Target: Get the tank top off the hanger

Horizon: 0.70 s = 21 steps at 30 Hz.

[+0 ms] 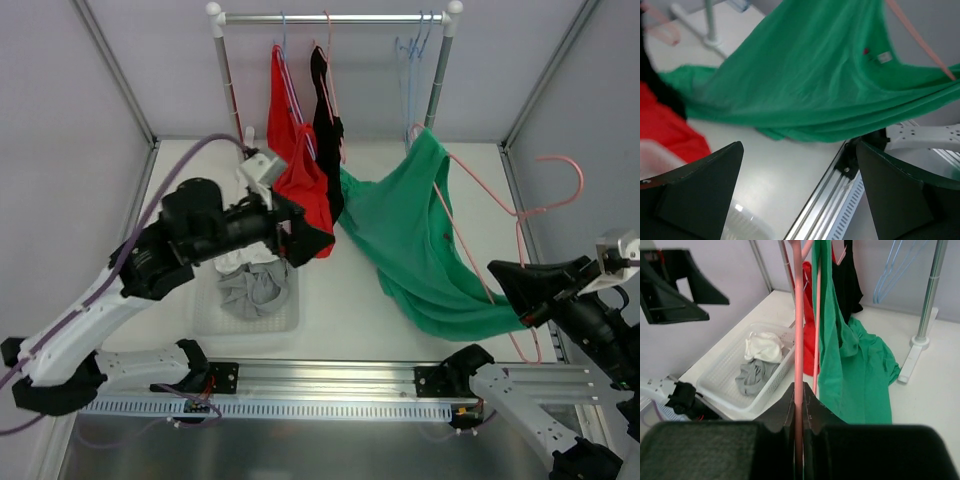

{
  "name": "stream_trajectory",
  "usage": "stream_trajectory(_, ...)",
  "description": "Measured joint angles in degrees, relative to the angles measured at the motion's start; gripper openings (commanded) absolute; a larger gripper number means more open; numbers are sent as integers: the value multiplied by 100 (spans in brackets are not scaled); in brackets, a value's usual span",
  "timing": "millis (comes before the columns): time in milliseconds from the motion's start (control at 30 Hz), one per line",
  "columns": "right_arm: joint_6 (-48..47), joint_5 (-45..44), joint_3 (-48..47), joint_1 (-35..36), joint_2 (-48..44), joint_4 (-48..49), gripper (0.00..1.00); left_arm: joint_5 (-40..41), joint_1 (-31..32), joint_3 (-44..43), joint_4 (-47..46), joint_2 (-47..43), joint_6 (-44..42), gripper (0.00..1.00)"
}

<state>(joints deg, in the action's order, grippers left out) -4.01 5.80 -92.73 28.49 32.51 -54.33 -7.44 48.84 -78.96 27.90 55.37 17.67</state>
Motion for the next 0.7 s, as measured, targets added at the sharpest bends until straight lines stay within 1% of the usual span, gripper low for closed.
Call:
stream_trajectory(67,37,79,-74,0,-179,-328,0,455,813,-634,-227,706,-179,99)
stream_trajectory(133,52,168,-157,0,-267,-610,0,852,1375,-1237,-450,1410,-372,99)
stream_trajectory(267,57,339,-461,0,-267,-1154,0,1681,1945,-2280,-697,2693,-793,99)
stream_trajectory(367,57,424,-750,0,-264,-1467,0,2100,2107,-2852,-813,3414,-1047,94)
stream_trajectory(467,55,487,-940,0,-267,-1650,0,2319,2151,-3086,-879,3825,-1182,75)
stream_trajectory(500,55,509,-970,0,-267,-1685,0,2367,2162,-3110,-876,3908,-1222,56)
stream_trajectory(533,55,525,-986,0,-267,-1718,0,2428,2162,-3117,-879,3963,-1263,44)
stream_trajectory(567,52,535,-986,0,-267,-1746,0,2459,2162,-3117,-876,4000,-1303,35)
stream_trajectory(600,50,542,-986,0,-267,-1775,0,2492,2162,-3117,-876,4026,-1290,28)
stream_trajectory(633,46,542,-984,0,-267,-1812,0,2527,2162,-3117,-876,4035,-1300,18)
stream_trajectory(700,35,538,-968,0,-267,-1847,0,2590,2164,-3117,-892,4028,-1314,5)
